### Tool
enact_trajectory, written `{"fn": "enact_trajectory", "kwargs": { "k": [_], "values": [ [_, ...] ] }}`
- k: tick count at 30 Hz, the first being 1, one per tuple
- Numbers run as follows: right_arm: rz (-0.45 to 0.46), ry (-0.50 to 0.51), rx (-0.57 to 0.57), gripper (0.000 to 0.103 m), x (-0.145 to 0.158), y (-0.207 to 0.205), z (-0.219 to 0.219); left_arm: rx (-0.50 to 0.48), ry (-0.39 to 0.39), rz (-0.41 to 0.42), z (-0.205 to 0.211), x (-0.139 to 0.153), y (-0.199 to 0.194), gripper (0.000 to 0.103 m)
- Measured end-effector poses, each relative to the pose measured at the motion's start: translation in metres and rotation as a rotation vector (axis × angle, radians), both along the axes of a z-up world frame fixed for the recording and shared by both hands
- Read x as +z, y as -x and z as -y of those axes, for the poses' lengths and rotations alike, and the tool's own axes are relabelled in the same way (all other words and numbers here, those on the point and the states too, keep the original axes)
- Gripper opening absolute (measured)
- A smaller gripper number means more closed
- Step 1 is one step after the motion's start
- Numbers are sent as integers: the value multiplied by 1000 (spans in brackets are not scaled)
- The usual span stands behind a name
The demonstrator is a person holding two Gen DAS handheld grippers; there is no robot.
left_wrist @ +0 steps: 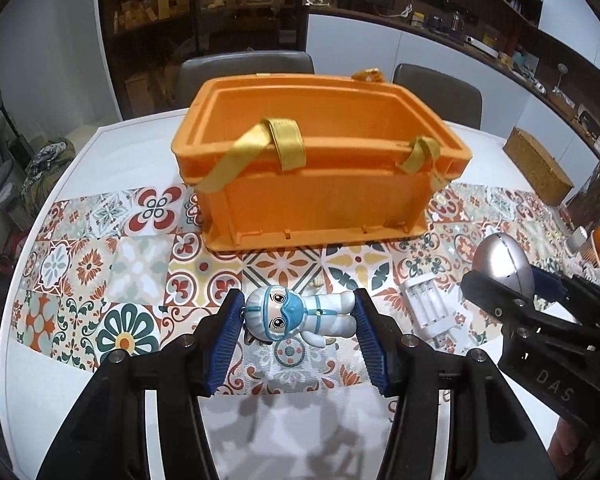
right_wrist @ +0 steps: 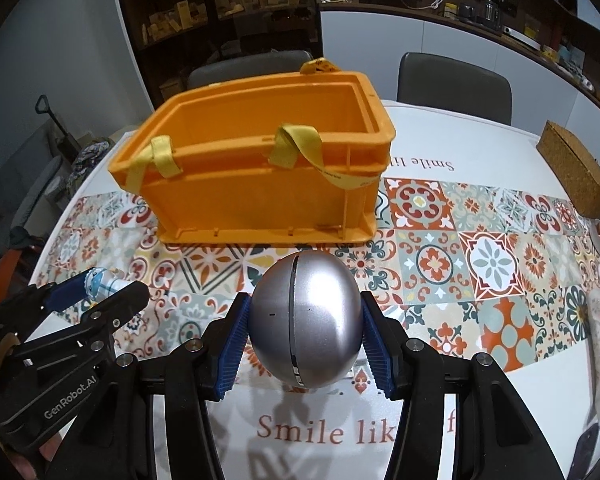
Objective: Organize rigid objects
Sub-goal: 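Carry the figure in the left tool while the right tool carries the speaker over the crate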
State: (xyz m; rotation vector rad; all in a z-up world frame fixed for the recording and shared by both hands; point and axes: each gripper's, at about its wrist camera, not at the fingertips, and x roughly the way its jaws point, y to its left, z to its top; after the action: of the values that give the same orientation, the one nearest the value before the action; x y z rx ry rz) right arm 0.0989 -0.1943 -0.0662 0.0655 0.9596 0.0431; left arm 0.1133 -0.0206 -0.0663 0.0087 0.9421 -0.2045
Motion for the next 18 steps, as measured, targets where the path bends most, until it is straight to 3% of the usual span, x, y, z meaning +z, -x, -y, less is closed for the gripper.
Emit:
{"fn": "enact_trajectory", "kwargs": {
  "k": [18],
  "values": [
    [85, -22, 9, 53, 43, -9, -11, -1, 24, 103, -10, 52, -15, 54]
  ]
}}
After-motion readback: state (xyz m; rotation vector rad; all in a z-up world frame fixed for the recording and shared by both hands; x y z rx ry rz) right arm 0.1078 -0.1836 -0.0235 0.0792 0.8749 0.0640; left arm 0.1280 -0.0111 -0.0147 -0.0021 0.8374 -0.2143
